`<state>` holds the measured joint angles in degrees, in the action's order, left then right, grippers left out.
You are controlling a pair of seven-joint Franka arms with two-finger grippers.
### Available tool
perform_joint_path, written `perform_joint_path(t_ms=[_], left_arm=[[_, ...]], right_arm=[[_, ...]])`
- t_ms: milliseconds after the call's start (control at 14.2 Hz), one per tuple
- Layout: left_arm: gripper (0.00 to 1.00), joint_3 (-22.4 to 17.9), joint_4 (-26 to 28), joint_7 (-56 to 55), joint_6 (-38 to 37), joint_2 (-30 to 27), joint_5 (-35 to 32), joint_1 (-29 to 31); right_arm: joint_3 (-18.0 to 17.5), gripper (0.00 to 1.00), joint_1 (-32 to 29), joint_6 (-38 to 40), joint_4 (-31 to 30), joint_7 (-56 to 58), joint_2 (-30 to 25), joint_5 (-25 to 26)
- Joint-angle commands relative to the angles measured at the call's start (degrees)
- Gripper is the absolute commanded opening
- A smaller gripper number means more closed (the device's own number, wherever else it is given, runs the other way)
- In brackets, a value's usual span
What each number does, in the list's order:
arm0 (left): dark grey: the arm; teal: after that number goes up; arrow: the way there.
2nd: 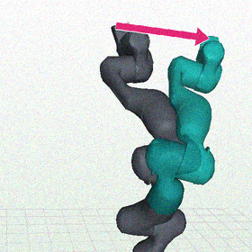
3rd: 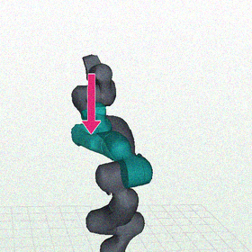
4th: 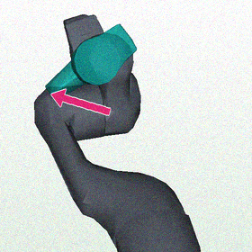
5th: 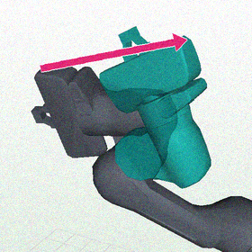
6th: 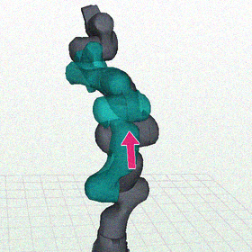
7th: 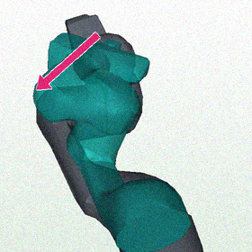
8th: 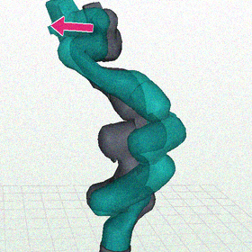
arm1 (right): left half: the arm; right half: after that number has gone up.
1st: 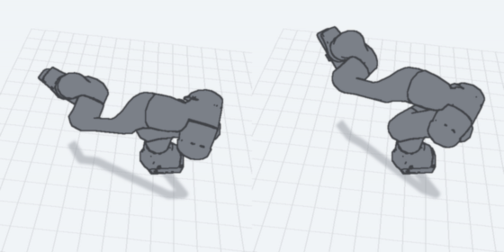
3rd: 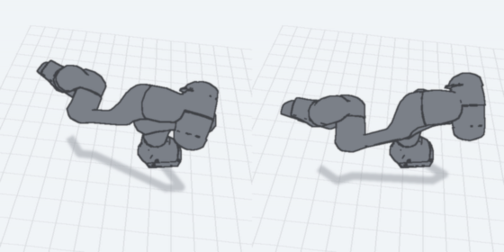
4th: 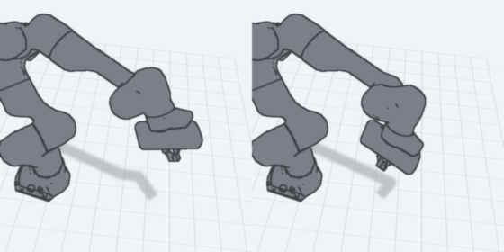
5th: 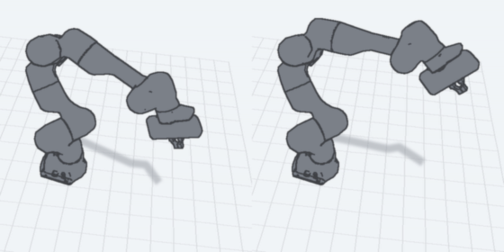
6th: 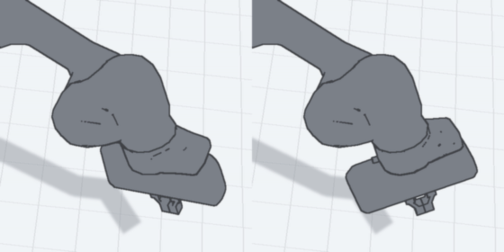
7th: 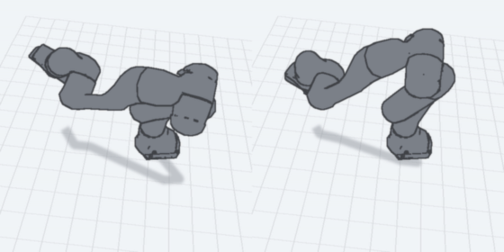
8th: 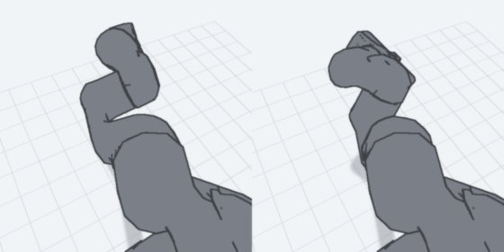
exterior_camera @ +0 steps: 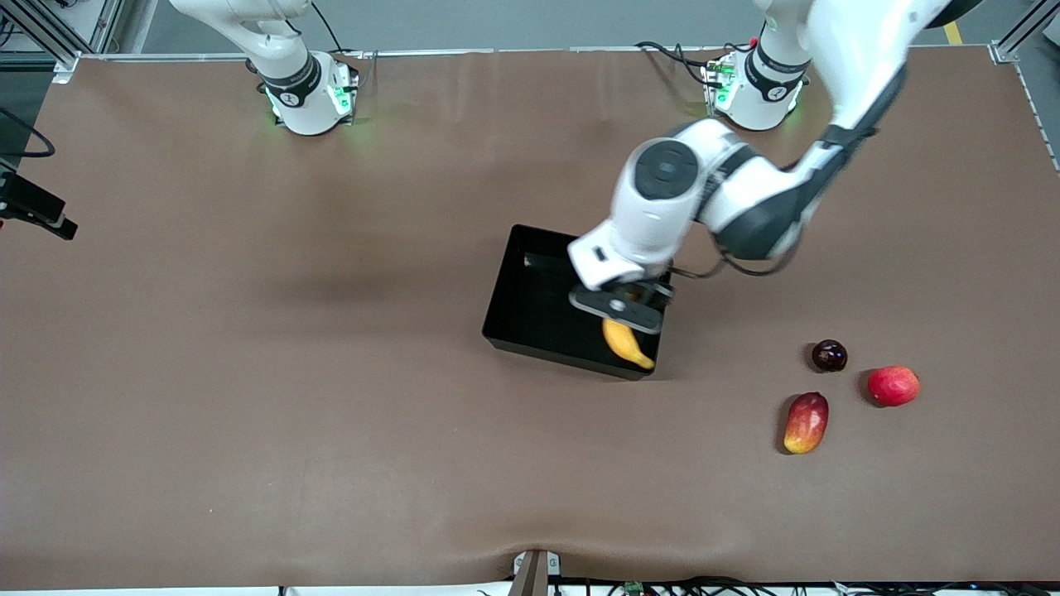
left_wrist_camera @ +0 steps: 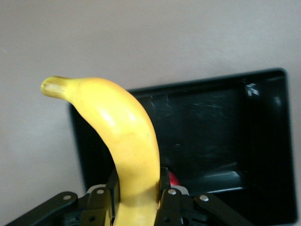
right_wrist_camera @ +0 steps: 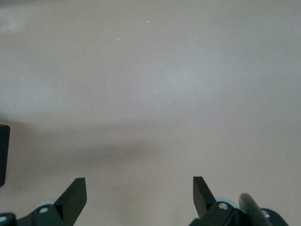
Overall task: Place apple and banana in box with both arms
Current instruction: 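Carry the banana over the black box with the left gripper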
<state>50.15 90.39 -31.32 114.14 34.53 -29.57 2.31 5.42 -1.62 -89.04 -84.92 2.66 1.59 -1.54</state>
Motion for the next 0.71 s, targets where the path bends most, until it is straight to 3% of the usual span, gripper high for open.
perform_joint_path(t_ms=[0,353,635], left_arm=[[0.0,-1.8,-4.4,-0.4,-0.7,3.8,0.0,-3.6],[0.0,-13.6,-8.8,-4.2,1.3,6.5,0.7,-18.0],[0.0,-15.0,-8.7,-5.5,3.0,9.1,0.7,-20.1]], right_arm=[[-0.9,1.0,-0.9,0.4,0.1,-0.7,-0.5,0.1],[-0.9,1.0,-1.0,0.4,0.1,-0.8,-0.5,0.0],[-0.9,1.0,-1.1,0.4,0.1,-0.8,-0.4,0.0]])
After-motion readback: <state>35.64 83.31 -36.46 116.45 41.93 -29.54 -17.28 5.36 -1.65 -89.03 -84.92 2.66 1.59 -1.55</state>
